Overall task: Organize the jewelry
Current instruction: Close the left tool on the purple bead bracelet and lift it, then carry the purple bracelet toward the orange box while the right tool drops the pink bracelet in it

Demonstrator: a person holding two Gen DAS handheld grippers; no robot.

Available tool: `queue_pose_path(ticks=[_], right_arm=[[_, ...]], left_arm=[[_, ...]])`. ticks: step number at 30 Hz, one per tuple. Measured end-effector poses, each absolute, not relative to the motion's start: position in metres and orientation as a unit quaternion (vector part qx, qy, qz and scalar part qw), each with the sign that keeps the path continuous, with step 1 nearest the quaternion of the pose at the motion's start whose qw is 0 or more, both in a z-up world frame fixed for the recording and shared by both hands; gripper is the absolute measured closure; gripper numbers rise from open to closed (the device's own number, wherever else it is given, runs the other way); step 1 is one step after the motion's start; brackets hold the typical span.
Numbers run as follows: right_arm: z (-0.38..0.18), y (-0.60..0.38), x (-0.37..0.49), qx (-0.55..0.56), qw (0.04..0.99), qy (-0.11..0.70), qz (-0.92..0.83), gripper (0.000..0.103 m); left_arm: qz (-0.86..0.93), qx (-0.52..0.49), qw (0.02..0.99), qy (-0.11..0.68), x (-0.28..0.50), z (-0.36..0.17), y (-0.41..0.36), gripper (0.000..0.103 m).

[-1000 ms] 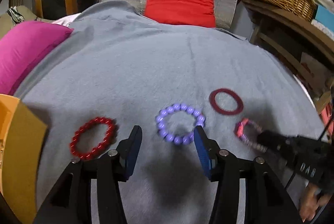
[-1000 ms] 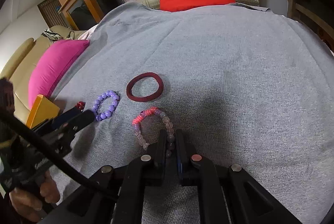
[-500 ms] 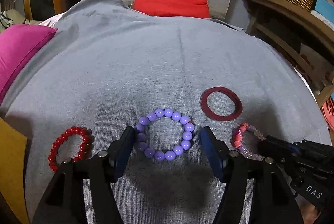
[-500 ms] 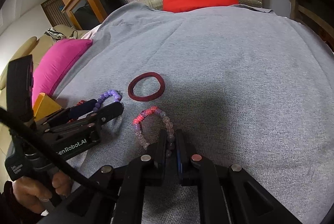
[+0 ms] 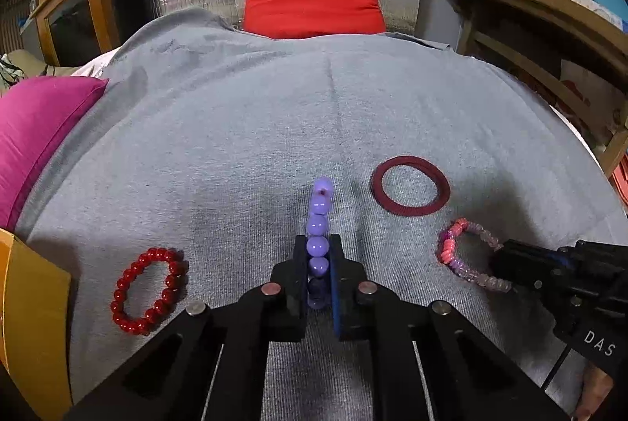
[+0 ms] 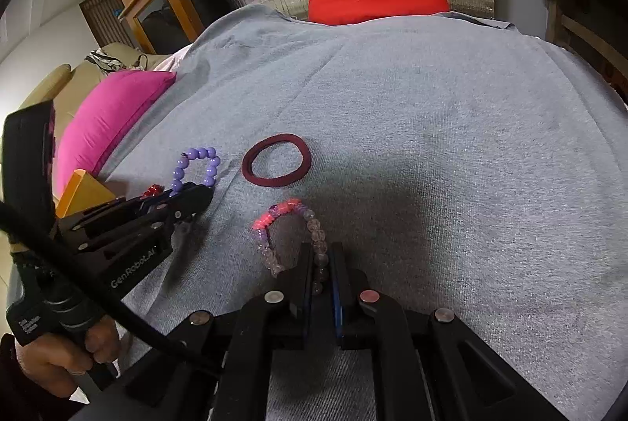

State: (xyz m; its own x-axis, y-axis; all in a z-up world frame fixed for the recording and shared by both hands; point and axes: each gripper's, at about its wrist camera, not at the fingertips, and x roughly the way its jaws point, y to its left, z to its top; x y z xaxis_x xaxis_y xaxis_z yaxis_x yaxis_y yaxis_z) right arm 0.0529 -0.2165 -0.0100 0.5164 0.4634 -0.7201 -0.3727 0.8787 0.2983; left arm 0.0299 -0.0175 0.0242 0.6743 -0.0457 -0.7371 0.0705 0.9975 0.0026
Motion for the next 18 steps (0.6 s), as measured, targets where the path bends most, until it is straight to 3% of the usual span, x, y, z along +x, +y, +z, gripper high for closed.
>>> queue_pose_path(ticks=[18], right_arm=[[0.008,-0.221,0.04,0.044,0.875,0.42,0.236,0.094]], left_arm=[[-0.048,-0.008,0.923,0.382,0.002,0.05,-0.002,0.093]])
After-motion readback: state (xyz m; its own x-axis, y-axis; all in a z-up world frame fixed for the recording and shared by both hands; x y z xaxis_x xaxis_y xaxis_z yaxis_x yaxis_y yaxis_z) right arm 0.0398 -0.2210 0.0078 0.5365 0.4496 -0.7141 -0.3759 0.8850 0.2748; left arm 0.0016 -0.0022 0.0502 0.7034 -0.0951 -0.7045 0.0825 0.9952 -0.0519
